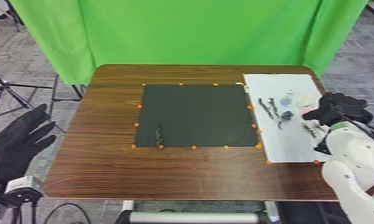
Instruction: Arrange flowers
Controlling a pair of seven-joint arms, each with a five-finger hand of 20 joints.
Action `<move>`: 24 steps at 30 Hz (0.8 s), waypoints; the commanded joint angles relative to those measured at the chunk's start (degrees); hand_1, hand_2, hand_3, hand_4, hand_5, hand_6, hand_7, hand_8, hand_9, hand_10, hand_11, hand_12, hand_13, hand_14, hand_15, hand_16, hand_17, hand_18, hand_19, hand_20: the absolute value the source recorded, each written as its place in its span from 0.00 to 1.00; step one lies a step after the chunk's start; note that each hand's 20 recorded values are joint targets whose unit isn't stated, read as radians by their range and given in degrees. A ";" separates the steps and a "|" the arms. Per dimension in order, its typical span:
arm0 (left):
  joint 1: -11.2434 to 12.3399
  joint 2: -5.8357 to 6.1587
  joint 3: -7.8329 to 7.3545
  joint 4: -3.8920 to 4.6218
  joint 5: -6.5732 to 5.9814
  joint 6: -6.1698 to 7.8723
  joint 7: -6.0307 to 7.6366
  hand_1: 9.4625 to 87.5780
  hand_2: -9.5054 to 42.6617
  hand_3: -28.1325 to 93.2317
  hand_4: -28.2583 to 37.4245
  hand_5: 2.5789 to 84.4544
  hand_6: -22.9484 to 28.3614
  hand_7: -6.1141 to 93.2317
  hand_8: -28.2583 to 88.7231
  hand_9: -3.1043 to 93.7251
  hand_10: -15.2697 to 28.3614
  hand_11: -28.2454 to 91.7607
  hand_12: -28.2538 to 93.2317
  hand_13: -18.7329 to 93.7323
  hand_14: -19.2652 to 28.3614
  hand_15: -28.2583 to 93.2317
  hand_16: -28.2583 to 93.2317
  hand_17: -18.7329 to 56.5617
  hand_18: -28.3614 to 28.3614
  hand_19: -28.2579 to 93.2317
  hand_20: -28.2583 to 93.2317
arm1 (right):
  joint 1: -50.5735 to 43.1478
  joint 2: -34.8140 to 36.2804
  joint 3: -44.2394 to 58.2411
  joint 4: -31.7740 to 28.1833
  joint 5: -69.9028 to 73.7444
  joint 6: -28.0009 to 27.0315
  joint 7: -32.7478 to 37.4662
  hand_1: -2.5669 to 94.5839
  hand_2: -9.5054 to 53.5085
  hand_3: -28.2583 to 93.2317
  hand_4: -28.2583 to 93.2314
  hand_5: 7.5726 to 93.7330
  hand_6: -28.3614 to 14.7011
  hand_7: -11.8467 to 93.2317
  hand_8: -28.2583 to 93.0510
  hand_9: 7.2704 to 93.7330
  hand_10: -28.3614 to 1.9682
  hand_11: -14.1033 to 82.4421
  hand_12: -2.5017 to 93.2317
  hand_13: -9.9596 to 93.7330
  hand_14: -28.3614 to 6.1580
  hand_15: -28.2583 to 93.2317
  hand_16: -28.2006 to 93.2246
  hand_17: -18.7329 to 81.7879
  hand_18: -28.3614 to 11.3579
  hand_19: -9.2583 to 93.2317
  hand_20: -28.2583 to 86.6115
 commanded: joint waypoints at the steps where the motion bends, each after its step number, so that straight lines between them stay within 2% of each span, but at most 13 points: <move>1: 0.98 -0.22 -0.67 -0.29 0.25 -0.05 -0.18 0.14 0.13 0.81 0.00 0.22 0.46 0.27 0.15 0.20 0.55 0.33 0.40 0.29 0.63 0.35 0.30 0.10 0.82 0.53 0.31 | -5.08 1.85 3.33 -2.81 2.24 -4.84 5.41 0.30 0.00 0.83 0.00 0.51 0.54 0.60 0.08 0.51 0.41 0.77 0.49 0.58 0.42 0.90 0.49 0.32 0.15 0.79 0.68; 8: 1.02 0.24 -0.86 -0.28 0.10 0.07 -0.20 0.14 0.13 0.81 0.00 0.22 0.46 0.27 0.15 0.20 0.55 0.33 0.40 0.29 0.63 0.35 0.30 0.10 0.82 0.53 0.31 | -7.36 1.55 5.52 -3.05 4.21 -9.84 8.17 0.29 0.00 0.83 0.00 0.52 0.53 0.58 0.09 0.51 0.38 0.77 0.49 0.58 0.40 0.90 0.48 0.32 0.13 0.79 0.68; 13: 0.92 0.37 -0.76 -0.08 -0.01 -0.30 -0.33 0.14 0.13 0.81 0.00 0.22 0.46 0.27 0.15 0.20 0.55 0.33 0.40 0.29 0.63 0.35 0.30 0.10 0.82 0.53 0.31 | -8.13 1.10 5.34 -0.56 2.75 -8.36 7.21 0.28 0.00 0.82 0.00 0.52 0.53 0.58 0.10 0.51 0.36 0.76 0.50 0.58 0.39 0.90 0.48 0.31 0.13 0.78 0.68; 17: 0.78 0.93 -0.51 0.04 -0.18 0.10 -0.15 0.13 0.13 0.81 0.00 0.22 0.46 0.27 0.15 0.20 0.55 0.33 0.40 0.29 0.63 0.35 0.30 0.10 0.82 0.53 0.31 | -7.71 0.72 4.56 1.22 2.17 -8.08 7.09 0.27 0.00 0.83 0.00 0.52 0.53 0.59 0.10 0.51 0.37 0.77 0.49 0.58 0.40 0.90 0.48 0.32 0.13 0.79 0.68; 24: 0.63 0.73 -0.46 0.12 -0.15 -0.18 -0.24 0.13 0.13 0.81 0.00 0.22 0.46 0.27 0.15 0.20 0.55 0.33 0.40 0.29 0.63 0.35 0.30 0.10 0.82 0.53 0.31 | -6.87 0.12 2.98 3.76 1.73 -7.43 6.98 0.27 0.00 0.84 0.00 0.53 0.53 0.59 0.09 0.52 0.38 0.77 0.49 0.58 0.40 0.90 0.48 0.32 0.13 0.79 0.68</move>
